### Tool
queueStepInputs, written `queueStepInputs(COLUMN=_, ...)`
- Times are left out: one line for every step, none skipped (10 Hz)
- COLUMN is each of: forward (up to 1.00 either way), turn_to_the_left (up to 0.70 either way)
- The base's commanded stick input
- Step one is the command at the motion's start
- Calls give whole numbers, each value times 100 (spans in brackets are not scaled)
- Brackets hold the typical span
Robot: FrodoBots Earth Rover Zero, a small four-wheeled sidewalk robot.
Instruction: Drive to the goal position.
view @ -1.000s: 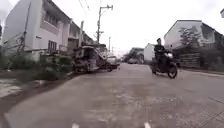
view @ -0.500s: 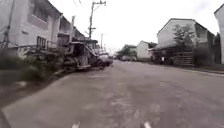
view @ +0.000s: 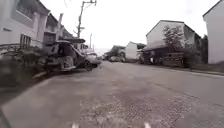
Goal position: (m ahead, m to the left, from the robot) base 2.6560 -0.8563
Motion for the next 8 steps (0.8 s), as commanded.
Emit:
queueStepInputs(forward=70, turn_to_the_left=0)
queueStepInputs(forward=70, turn_to_the_left=5)
queueStepInputs(forward=70, turn_to_the_left=12)
queueStepInputs(forward=70, turn_to_the_left=1)
queueStepInputs(forward=70, turn_to_the_left=10)
queueStepInputs(forward=70, turn_to_the_left=9)
queueStepInputs(forward=70, turn_to_the_left=1)
queueStepInputs(forward=70, turn_to_the_left=13)
